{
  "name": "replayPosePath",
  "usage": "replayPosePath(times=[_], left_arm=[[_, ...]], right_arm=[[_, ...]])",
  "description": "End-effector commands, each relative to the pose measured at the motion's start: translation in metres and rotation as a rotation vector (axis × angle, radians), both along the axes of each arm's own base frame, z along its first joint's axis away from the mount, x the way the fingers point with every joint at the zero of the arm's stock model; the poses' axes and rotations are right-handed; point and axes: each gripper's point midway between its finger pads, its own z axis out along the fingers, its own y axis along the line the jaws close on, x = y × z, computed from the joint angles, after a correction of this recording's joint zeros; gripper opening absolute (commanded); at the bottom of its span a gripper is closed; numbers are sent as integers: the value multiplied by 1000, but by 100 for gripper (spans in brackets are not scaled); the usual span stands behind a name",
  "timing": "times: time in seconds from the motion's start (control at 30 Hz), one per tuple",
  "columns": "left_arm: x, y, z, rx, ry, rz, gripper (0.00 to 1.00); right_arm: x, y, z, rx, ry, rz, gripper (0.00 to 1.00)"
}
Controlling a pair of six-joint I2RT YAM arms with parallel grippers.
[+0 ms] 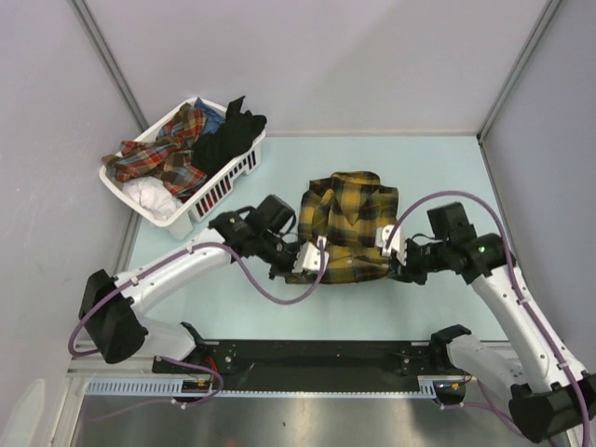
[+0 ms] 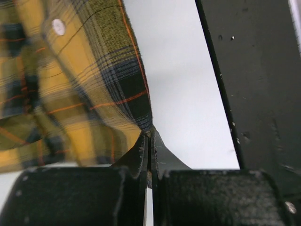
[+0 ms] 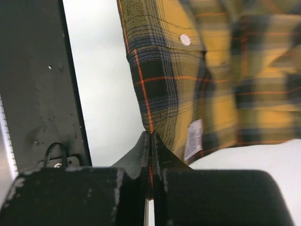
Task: Fold and stack the long sleeve shirts
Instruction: Fold the shirt
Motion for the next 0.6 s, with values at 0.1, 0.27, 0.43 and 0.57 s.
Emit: replayPosePath(times=[0.1,0.27,0.43,0.57], left_arm=[[72,5,22,67,159,165,0],[173,-6,14,92,115,281,0],[250,-19,-17,94,117,366,0],[286,-19,-61,176,78,449,3]], right_arm=[[59,-13,10,16,133,-108,0],[136,-28,-21,12,218,-168,0],[218,-35,-37,39,279,-248,0],[248,-32,-93,1,391,-291,0]])
